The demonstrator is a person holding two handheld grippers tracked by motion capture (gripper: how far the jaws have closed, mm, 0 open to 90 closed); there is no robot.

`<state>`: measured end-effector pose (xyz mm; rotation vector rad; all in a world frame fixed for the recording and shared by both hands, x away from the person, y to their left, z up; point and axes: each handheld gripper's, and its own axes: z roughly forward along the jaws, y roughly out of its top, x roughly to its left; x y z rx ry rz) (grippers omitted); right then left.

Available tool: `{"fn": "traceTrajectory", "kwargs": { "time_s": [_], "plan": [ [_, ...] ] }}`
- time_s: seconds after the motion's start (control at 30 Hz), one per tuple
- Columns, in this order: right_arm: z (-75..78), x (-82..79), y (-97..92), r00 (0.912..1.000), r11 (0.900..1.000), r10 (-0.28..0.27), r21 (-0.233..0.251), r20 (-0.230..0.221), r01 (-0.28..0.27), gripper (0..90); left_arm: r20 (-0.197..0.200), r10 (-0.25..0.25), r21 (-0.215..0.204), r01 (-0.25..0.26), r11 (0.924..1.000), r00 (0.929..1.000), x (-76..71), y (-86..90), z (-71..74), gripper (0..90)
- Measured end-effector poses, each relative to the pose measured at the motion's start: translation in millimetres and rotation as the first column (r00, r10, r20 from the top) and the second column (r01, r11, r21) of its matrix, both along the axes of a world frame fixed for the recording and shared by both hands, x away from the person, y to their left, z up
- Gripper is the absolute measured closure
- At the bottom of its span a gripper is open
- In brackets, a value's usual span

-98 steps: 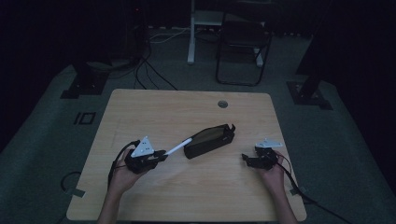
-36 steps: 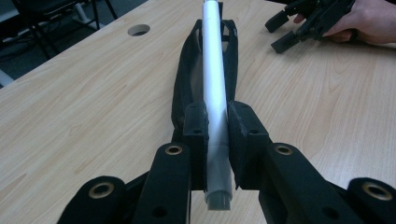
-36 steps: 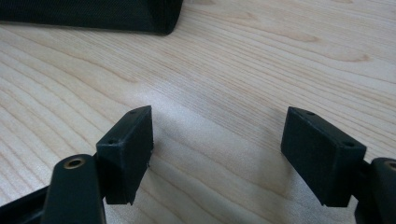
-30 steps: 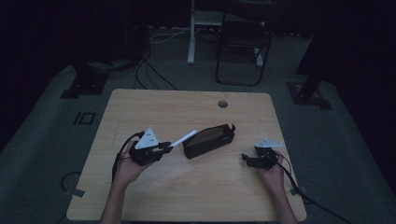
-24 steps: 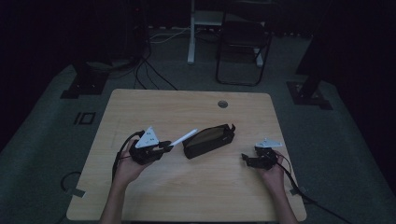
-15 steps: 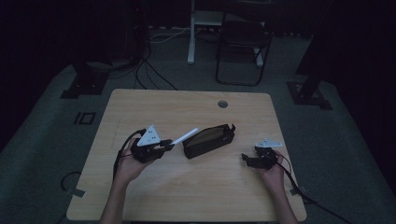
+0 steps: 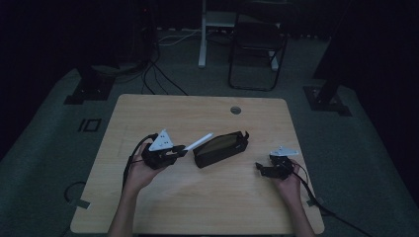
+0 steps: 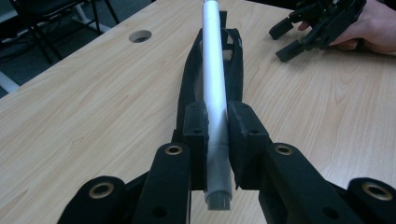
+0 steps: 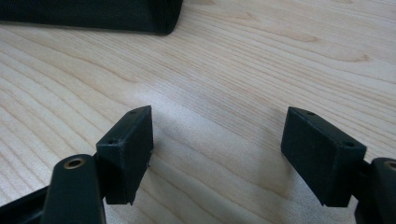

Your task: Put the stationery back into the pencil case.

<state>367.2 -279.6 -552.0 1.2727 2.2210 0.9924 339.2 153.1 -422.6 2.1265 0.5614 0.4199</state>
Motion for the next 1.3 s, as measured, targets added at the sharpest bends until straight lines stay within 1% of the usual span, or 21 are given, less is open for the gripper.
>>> {"fn": "traceTrajectory", "kwargs": {
  "time_s": [0.07, 0.2, 0.27, 0.57, 0.77, 1.1, 1.3],
  "plan": [
    [0.0, 0.0, 0.0, 1.0, 1.0, 0.0, 0.0, 0.0, 0.0, 24.9, 0.001, -0.001, -0.004, 0.001, 1.0, 1.0, 1.0, -1.3, 0.9, 78.7],
    [0.0, 0.0, 0.0, 1.0, 1.0, 0.0, 0.0, 0.0, 0.0, 24.9, 0.003, -0.003, 0.003, 0.003, 1.0, 1.0, 3.4, -3.4, 2.5, 78.7],
    [0.0, 0.1, 0.0, 1.0, 1.0, 0.0, 0.0, 0.0, 0.0, 24.9, 0.003, -0.003, -0.004, 0.003, 1.0, 1.0, 4.7, -3.9, 2.6, 78.7],
    [0.0, 0.1, 0.0, 1.0, 1.0, 0.0, 0.0, 0.0, 0.0, 24.9, -0.004, -0.004, -0.01, 0.004, 0.9999, 1.0, 9.3, -6.5, 2.7, 78.7],
    [0.0, 0.1, 0.2, 1.0, 1.0, -0.002, 0.002, 0.0, 0.002, 24.9, -0.004, -0.013, -0.001, 0.013, 0.9999, 0.9999, 12.9, -11.1, 3.8, 78.7],
    [0.0, 0.1, 0.1, 1.0, 1.0, -0.001, 0.001, 0.0, 0.001, 24.9, -0.005, -0.017, -0.006, 0.017, 0.9998, 0.9998, 17.7, -16.7, 5.6, 78.7],
    [0.0, 0.1, 0.1, 1.0, 1.0, -0.001, 0.001, 0.0, 0.001, 24.9, -0.005, -0.022, 0.003, 0.022, 0.9997, 0.9997, 20.3, -19.4, 6.6, 78.7]
  ]
}}
